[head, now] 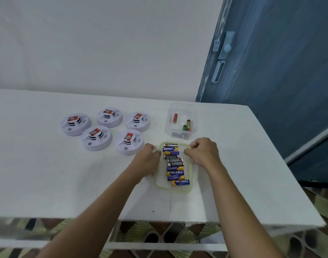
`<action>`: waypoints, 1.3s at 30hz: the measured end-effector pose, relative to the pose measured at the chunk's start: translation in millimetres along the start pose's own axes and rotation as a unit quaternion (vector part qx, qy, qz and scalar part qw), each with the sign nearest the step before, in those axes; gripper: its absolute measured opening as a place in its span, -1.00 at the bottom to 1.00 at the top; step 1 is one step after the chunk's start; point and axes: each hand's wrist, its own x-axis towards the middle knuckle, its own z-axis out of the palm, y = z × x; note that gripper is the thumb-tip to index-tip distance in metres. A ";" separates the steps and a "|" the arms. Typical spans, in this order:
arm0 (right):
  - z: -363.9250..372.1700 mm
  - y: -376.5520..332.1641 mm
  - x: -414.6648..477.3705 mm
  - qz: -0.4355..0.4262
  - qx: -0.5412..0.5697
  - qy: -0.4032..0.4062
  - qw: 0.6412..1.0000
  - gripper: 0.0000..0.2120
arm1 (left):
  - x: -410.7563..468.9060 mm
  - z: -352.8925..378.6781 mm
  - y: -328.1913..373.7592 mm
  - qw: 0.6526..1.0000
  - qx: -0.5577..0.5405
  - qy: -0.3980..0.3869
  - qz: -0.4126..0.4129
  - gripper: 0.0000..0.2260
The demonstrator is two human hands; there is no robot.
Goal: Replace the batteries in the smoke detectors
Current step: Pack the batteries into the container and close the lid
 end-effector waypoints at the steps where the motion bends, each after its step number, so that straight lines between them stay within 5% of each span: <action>1: -1.3 -3.0 -1.1 -0.003 0.003 0.001 1.000 -0.82 | -2.2 -0.2 -0.9 0.999 -0.035 -0.009 -0.004 -0.71; 5: -11.9 -16.3 -4.5 -0.017 0.043 0.017 0.999 -0.81 | -10.4 -6.7 2.3 0.989 -0.148 -0.008 -0.002 -0.84; 12: -20.0 -34.7 9.5 -0.036 0.171 0.016 0.985 -0.94 | -8.5 -28.6 20.9 0.977 -0.193 0.053 0.068 -0.88; 18: -12.3 -25.1 49.9 0.003 0.180 0.128 0.975 -0.74 | 8.7 -38.4 36.4 0.970 -0.231 0.075 0.022 -0.83; 21: -5.4 -17.6 68.0 0.046 0.142 0.074 0.986 -0.48 | 23.6 -39.4 45.9 0.945 -0.317 0.086 0.012 -0.83; 23: -0.9 -11.5 76.3 0.068 0.146 0.033 0.986 -0.51 | 34.0 -39.6 52.1 0.936 -0.337 0.102 0.016 -0.78; 27: -0.6 -8.0 79.3 0.067 0.186 -0.006 0.980 -0.81 | 50.6 -39.1 60.6 0.932 -0.338 0.134 0.018 -0.80; 39: -9.1 -12.5 60.0 0.005 0.110 -0.040 0.993 -0.79 | 54.7 -32.2 74.7 0.952 -0.138 0.249 0.108 -0.77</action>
